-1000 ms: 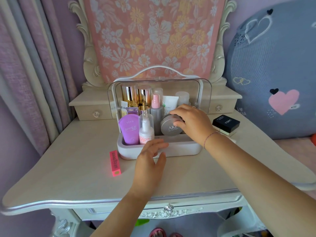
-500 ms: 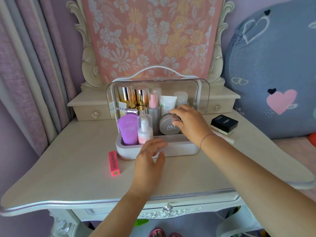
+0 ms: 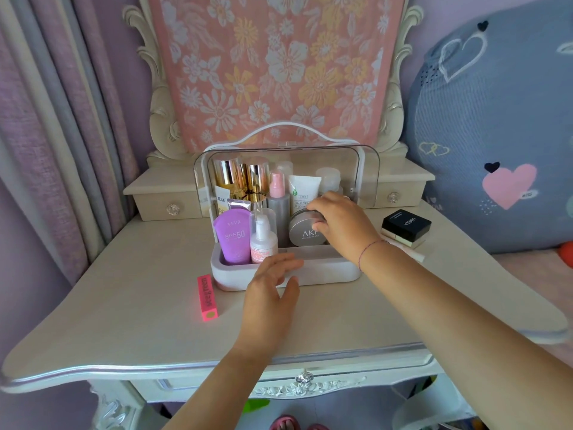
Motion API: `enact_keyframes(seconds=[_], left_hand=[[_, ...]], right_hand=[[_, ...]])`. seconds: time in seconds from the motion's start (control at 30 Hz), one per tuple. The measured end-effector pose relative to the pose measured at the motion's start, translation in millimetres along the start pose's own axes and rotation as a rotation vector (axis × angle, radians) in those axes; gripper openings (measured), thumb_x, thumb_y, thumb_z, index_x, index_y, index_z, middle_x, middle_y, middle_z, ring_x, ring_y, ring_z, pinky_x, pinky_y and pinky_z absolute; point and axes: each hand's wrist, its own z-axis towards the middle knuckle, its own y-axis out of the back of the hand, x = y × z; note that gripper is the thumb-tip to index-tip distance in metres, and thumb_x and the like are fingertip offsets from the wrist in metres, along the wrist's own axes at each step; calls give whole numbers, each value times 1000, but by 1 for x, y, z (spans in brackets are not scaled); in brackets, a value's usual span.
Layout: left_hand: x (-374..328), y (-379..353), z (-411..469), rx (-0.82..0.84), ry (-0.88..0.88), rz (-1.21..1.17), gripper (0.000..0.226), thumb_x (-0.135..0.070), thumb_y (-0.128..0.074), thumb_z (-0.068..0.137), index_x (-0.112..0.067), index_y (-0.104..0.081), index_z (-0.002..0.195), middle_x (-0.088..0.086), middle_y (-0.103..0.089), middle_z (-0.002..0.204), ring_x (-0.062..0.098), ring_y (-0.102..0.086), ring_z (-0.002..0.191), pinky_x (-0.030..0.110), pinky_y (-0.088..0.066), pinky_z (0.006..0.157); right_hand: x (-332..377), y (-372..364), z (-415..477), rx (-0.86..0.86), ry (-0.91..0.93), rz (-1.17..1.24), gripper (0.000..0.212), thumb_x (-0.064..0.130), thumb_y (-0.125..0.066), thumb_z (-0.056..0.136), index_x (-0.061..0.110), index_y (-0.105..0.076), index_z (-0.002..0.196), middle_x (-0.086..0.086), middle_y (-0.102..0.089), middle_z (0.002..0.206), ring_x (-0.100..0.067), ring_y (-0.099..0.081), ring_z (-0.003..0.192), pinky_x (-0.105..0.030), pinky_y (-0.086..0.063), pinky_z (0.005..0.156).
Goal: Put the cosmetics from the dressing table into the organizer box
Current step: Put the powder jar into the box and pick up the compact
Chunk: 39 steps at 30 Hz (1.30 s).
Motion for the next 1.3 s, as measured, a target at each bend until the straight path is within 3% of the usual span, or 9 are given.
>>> enact_keyframes(seconds=[0.23,0.53,0.83,0.97,1.1,1.2,1.3], left_hand=[[0,0,0,-4,-5,2,36,3,-56,84,-26,-69,100,-21,-56,114,-6,-53,104,6,-40,84],[0,0,0,9,-6,8,34,4,-55,84,-21,-69,103,-22,-55,115,-8,-52,105,4,-39,84],[1,1,0,16,-10,1,35,4,-56,84,-22,-68,103,-18,-57,116,-7,-53,106,7,-40,85],[-3,5,-3,-7,-21,-28,45,5,-54,84,-36,-62,99,-20,-59,113,-6,-54,106,9,-42,85],[-1,12,-4,-71,-15,-16,50,6,-54,85,-44,-59,93,-22,-63,106,-5,-57,100,8,-43,83],[2,15,-3,-93,-15,12,47,4,-56,85,-43,-60,93,-25,-64,103,-4,-58,97,5,-41,82],[-2,8,0,-69,-70,98,38,0,-59,84,-35,-64,98,-23,-63,106,-6,-53,104,12,-42,86]], right_hand=[[0,-7,-1,-2,25,18,21,14,-57,91,4,-67,106,-12,-58,112,-30,-55,103,-40,-45,88],[5,-22,-2,-64,89,-81,22,16,-51,94,9,-68,106,-6,-59,108,-25,-52,104,-37,-45,84],[5,-29,-9,-121,25,-15,26,0,-47,90,6,-67,105,-8,-65,110,-26,-53,104,-37,-47,80],[8,-26,-26,-243,63,84,27,-3,-51,88,1,-66,109,-12,-67,114,-34,-58,103,-40,-50,83],[-1,-16,-54,-476,76,160,21,-1,-56,85,5,-72,98,-9,-71,96,-28,-64,87,-32,-51,77],[-26,-9,-78,-606,-19,214,16,5,-56,84,8,-70,89,-4,-68,82,-19,-59,76,-23,-46,69],[-73,-5,-81,-604,-339,261,21,8,-68,78,9,-66,99,-8,-63,99,-28,-57,98,-27,-44,82]])
